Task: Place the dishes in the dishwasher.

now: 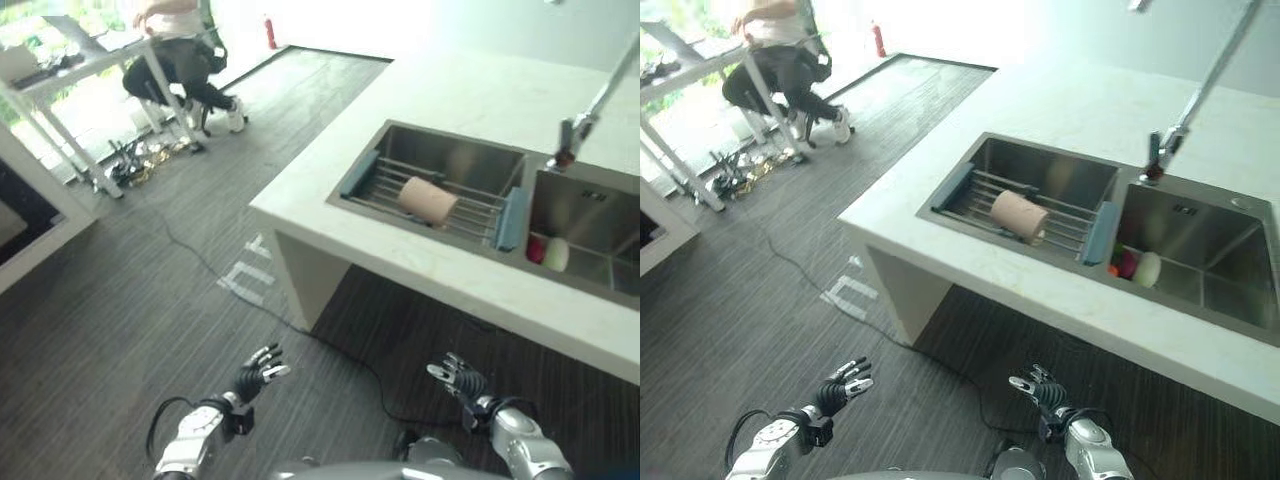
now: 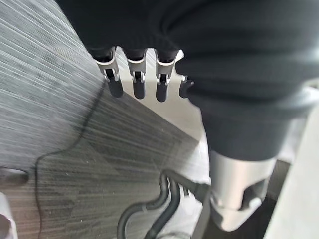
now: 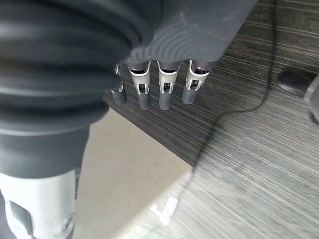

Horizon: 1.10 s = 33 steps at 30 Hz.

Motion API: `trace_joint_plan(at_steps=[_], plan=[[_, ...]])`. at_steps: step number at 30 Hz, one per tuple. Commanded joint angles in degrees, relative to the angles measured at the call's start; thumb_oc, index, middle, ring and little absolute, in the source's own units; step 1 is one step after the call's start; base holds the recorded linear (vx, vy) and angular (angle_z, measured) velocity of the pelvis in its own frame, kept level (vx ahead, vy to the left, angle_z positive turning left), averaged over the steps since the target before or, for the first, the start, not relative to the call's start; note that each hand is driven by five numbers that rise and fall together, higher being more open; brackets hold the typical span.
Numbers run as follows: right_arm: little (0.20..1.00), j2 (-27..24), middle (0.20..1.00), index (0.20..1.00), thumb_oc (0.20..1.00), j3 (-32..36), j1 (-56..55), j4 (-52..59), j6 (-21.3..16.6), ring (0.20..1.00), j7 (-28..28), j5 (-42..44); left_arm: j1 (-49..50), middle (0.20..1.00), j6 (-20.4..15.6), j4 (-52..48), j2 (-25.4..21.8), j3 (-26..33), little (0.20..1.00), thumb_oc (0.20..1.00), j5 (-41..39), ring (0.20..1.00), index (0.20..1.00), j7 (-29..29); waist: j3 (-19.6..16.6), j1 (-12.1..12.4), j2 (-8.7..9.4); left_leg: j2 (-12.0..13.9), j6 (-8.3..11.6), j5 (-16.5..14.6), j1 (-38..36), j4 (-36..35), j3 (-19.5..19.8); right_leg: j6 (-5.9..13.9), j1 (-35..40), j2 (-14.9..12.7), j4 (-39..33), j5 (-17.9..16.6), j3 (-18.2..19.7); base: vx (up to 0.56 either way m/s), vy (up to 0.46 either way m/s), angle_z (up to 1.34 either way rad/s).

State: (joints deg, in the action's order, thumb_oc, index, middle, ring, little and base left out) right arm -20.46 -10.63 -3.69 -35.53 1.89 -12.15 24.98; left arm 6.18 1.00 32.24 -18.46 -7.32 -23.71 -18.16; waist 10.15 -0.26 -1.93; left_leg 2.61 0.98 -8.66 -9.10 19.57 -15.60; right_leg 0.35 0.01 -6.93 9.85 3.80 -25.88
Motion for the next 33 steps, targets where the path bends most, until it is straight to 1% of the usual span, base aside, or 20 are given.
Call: trace_joint_plan(at_steps=[1,2,3,4,5,6,7,8,10,11,13,17,19,23,27,29,30,31,32,33], plan=[[1.0,-1.93,1.0,1.0,1.0,-0.43,2.34,0.64,-1.36,1.0,-1.97,1.95,-3.4,1.0,-4.28,-1.14,-0.62,-1.74,1.0,1.0,-2.99,1.0,1.0,1.11,1.55,0.16,1.51,-1.71,4.74,7.63,7.22,12.5,2.29,1.13,1.59,1.35,-0.94,0.03,2.92,0.13,-0.17,-0.58],[1.0,-2.04,1.0,1.0,1.0,-0.56,2.41,0.05,-1.27,1.0,-2.22,1.49,-3.64,1.0,-4.24,-0.83,-0.42,-1.56,1.0,1.0,-3.41,1.0,1.0,1.55,1.88,0.29,2.06,-0.75,4.77,7.55,9.73,17.17,2.31,0.52,2.42,1.66,-1.49,0.14,3.81,0.19,-0.188,-0.63],[1.0,-2.03,1.0,1.0,1.0,-0.82,2.52,-0.69,-1.25,1.0,-2.37,1.26,-3.96,1.0,-4.21,-0.44,-0.18,-1.31,1.0,1.0,-3.45,1.0,1.0,1.94,2.2,0.59,2.27,-0.46,4.06,6.69,11.58,16.97,2.91,0.51,3.02,2.05,-1.93,0.06,5.15,0.13,-0.099,-0.97],[1.0,-2.02,1.0,1.0,1.0,-0.93,2.58,-0.89,-1.25,1.0,-2.34,1.3,-4.02,1.0,-4.23,-0.31,-0.11,-1.25,1.0,1.0,-3.26,1.0,1.0,1.9,2.3,0.7,2.34,-0.54,3.79,6.43,11.85,16.57,3.04,0.56,3.18,2.12,-2.03,0.01,5.57,0.28,0.129,-1.01],[1.0,-1.59,1.0,1.0,1.0,-2.31,4.46,-2.8,-0.48,1.0,-2.31,0.72,-3.11,1.0,-5.13,-0.53,0.27,-0.53,1.0,1.0,-3.2,1.0,1.0,2.89,2.5,2.09,2.23,-2.02,1.29,7.24,9.0,-3.36,6.56,1.55,4.14,3.35,-3.63,-0.99,10.71,0.28,0.212,-1.0],[1.0,-1.6,1.0,1.0,1.0,-2.46,4.56,-2.81,-0.34,1.0,-2.31,0.42,-2.72,1.0,-5.12,-0.88,0.24,-0.43,1.0,1.0,-3.51,1.0,1.0,3.04,2.56,2.28,1.79,-2.01,1.41,7.64,7.92,-8.24,8.22,1.91,4.26,3.8,-3.59,-0.83,11.81,0.28,0.229,-1.2],[1.0,-1.6,1.0,1.0,1.0,-2.49,4.6,-2.81,-0.24,1.0,-2.22,0.43,-2.64,1.0,-5.07,-0.97,0.23,-0.39,1.0,1.0,-3.38,1.0,1.0,2.93,2.4,2.28,1.75,-2.03,1.44,7.85,7.86,-9.06,8.56,1.97,4.06,3.88,-3.65,-0.93,12.02,0.17,0.122,-1.41],[1.0,-1.37,1.0,1.0,1.0,-2.5,4.51,-3.21,-0.6,1.0,-2.0,-0.02,-1.99,1.0,-5.04,-1.52,-0.1,-0.05,1.0,1.0,-3.11,1.0,1.0,2.4,2.61,2.63,1.08,-1.11,2.45,9.91,8.24,-12.14,10.9,1.94,4.46,4.42,-3.59,-0.42,13.42,0.14,0.121,-1.27],[1.0,-0.99,1.0,1.0,1.0,-2.15,3.94,-3.64,-1.27,1.0,-1.27,0.08,-1.98,1.0,-4.61,-1.9,-0.43,0.39,1.0,1.0,-2.23,1.0,1.0,1.67,2.13,2.42,0.67,-0.91,2.26,9.05,6.71,-16.26,9.7,2.65,4.39,3.77,-3.62,-0.05,12.43,0.2,0.2,-0.82],[1.0,-0.47,1.0,1.0,1.0,-1.43,2.9,-3.86,-1.88,1.0,-1.43,0.51,-1.65,1.0,-4.12,-2.34,-1.09,0.61,1.0,1.0,-2.35,1.0,1.0,1.79,1.65,2.24,0.31,-0.97,1.92,9.31,5.01,-19.05,9.29,3.52,4.6,2.87,-3.58,-0.26,11.35,0.25,0.197,-0.35],[1.0,0.0,1.0,1.0,1.0,-1.15,1.97,-4.27,-2.39,1.0,-2.0,-0.69,-1.33,1.0,-4.38,-2.18,-1.7,1.04,1.0,1.0,-2.26,1.0,1.0,2.01,1.12,2.11,-0.01,-0.91,1.71,9.82,3.49,-21.8,8.37,4.04,5.37,2.36,-4.61,-0.62,10.66,0.2,0.15,0.09],[1.0,0.65,1.0,1.0,1.0,-0.9,1.45,-5.14,-2.83,1.0,-2.58,-1.45,-1.07,1.0,-4.47,-1.7,-2.14,1.03,1.0,1.0,-2.8,1.0,1.0,2.78,0.56,1.95,-0.38,-0.96,1.32,10.11,2.2,-24.07,7.15,4.69,5.88,1.76,-5.48,-1.02,10.04,0.09,0.098,-0.14],[1.0,1.18,1.0,1.0,1.0,-1.23,1.43,-5.27,-2.42,1.0,-2.18,-1.5,-1.14,1.0,-4.63,-0.83,-1.9,0.95,1.0,1.0,-2.58,1.0,1.0,3.36,0.24,2.07,-0.31,-1.13,1.06,10.03,1.9,-24.57,6.64,5.04,6.18,1.41,-6.19,-1.5,9.64,0.07,0.075,-0.07],[1.0,1.67,1.0,1.0,1.0,-0.88,1.19,-6.21,-2.07,1.0,-1.99,-2.28,-0.45,1.0,-4.21,0.54,-1.54,1.37,1.0,1.0,-2.2,1.0,1.0,3.85,0.06,2.39,-0.28,-1.57,0.35,9.32,1.3,-24.57,6.01,5.47,6.98,0.82,-6.38,-1.49,9.14,0.06,0.06,-0.19],[1.0,1.92,1.0,1.0,1.0,-0.47,1.68,-8.38,-2.67,1.0,-1.66,-1.91,-0.36,1.0,-0.61,4.4,-0.72,1.34,1.0,1.0,-3.18,1.0,1.0,3.94,-0.13,2.72,-0.13,-2.11,-0.16,8.87,1.21,-24.57,5.79,5.87,7.38,0.66,-7.26,-1.98,9.05,0.02,0.027,-0.04],[1.0,1.94,1.0,1.0,1.0,-0.38,1.83,-9.07,-2.75,1.0,-1.58,-1.87,-0.37,1.0,0.21,5.93,-0.32,1.41,1.0,1.0,-3.2,1.0,1.0,4.11,-0.22,2.78,-0.09,-2.19,-0.24,8.77,1.22,-24.57,5.73,5.94,7.44,0.6,-7.45,-2.03,8.98,0.0,-0.001,-0.02],[1.0,2.0,1.0,1.0,1.0,-0.16,2.11,-10.17,-2.84,1.0,-1.4,-1.77,-0.28,1.0,1.62,8.84,0.53,1.52,1.0,1.0,-3.65,1.0,1.0,4.17,-0.24,2.93,-0.02,-2.28,-0.33,8.73,1.23,-24.57,5.65,6.04,7.56,0.45,-7.67,-2.14,8.72,0.0,0.0,0.0],[1.0,2.0,1.0,1.0,1.0,-0.12,2.16,-10.33,-2.85,1.0,-1.39,-1.77,-0.29,1.0,2.13,9.22,0.64,1.55,1.0,1.0,-4.09,1.0,1.0,4.31,-0.23,2.95,-0.01,-2.29,-0.35,8.73,1.23,-24.57,5.63,6.05,7.57,0.43,-7.69,-2.15,8.68,0.0,0.0,0.0],[1.0,2.25,1.0,1.0,1.0,0.2,2.52,-11.58,-2.8,1.0,-0.92,-1.6,-0.06,1.0,4.02,13.16,1.92,2.11,1.0,1.0,-6.36,1.0,1.0,4.47,-0.2,3.11,0.01,-2.38,-0.42,8.64,1.22,-24.57,5.58,6.11,7.76,0.31,-8.08,-2.31,8.34,0.0,0.0,0.0],[1.0,2.72,1.0,1.0,1.0,1.61,3.28,-15.63,-3.65,1.0,-0.81,-1.57,0.42,1.0,7.28,23.13,4.66,5.55,1.0,1.0,-13.4,1.0,1.0,6.27,-0.36,3.59,0.07,-2.61,-0.44,8.53,1.29,-24.57,5.49,6.26,8.33,0.09,-9.41,-2.8,7.65,0.0,0.0,0.0]])
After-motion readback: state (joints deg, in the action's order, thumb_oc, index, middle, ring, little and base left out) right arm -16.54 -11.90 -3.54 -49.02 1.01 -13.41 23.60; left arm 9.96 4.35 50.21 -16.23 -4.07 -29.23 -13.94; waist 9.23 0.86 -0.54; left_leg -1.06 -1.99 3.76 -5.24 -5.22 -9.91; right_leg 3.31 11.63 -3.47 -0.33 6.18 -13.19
